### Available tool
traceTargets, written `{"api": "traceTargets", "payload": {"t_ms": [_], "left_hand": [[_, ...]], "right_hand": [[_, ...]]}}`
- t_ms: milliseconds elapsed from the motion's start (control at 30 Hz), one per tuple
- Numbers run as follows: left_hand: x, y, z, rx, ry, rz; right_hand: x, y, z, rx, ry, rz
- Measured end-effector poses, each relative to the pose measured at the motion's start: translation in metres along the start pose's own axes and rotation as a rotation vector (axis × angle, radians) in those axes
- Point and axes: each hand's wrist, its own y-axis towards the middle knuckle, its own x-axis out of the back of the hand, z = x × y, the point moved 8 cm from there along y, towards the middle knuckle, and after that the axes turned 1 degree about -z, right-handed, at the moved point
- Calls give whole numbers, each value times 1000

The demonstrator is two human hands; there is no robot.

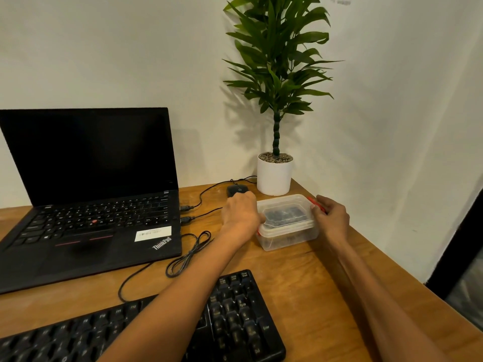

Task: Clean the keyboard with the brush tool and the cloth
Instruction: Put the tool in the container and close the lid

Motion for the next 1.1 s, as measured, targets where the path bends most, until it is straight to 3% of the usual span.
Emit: {"api": "traceTargets", "payload": {"t_ms": [233,533,733,1100], "left_hand": [[2,-3,-8,-40,115,-40],[8,-26,23,-190,-107,-59],[40,-68,66,-327,-112,-45],[97,-201,190,-305,-16,-48]], "right_hand": [[0,-1,0,10,-6,4],[3,-2,0,26,-10,-24],[12,-16,39,160,16,-89],[-63,-145,105,366,49,354]]}}
